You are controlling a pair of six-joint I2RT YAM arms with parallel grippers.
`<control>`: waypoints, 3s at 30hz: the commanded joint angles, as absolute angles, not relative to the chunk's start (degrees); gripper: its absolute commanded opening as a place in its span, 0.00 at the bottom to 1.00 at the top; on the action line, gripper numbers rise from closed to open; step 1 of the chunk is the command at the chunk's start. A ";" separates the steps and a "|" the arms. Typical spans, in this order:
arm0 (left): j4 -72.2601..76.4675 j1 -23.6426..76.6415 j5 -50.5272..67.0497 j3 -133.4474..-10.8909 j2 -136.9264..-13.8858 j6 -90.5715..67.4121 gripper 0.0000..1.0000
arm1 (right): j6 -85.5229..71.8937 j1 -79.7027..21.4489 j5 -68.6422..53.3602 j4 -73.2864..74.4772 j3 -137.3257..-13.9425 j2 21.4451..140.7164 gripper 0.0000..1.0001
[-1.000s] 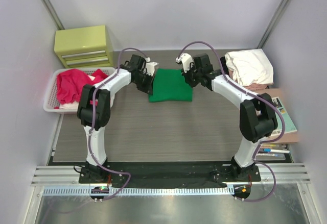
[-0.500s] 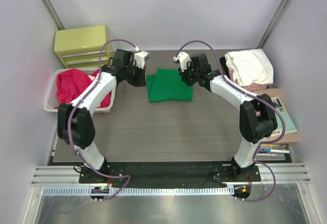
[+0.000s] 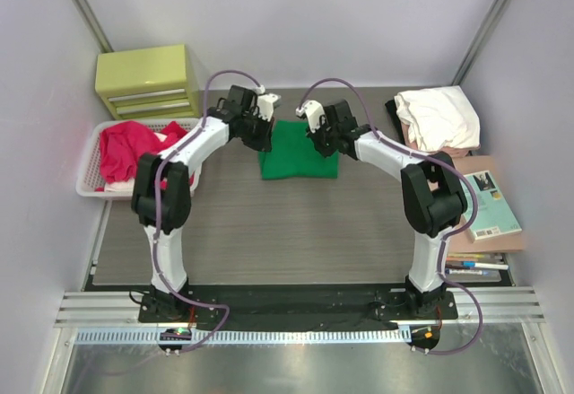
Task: Fold and stack the t-shirts
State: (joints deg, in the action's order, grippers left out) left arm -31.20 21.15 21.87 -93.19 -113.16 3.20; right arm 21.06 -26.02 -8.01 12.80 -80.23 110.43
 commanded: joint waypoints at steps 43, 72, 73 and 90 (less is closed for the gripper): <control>-21.54 28.12 13.62 -86.84 -112.59 0.26 1.00 | 16.97 -26.19 -9.83 8.44 -83.05 118.38 1.00; -20.03 27.95 13.10 -80.59 -105.57 1.93 0.67 | 18.11 -27.16 -10.46 8.17 -76.64 97.74 0.53; -19.95 27.95 13.27 -80.42 -104.86 2.63 0.44 | 18.02 -27.16 -10.81 7.91 -76.12 96.34 0.23; -18.46 27.86 15.38 -80.15 -109.50 0.26 0.00 | 18.02 -27.25 -10.81 6.32 -76.19 108.70 0.01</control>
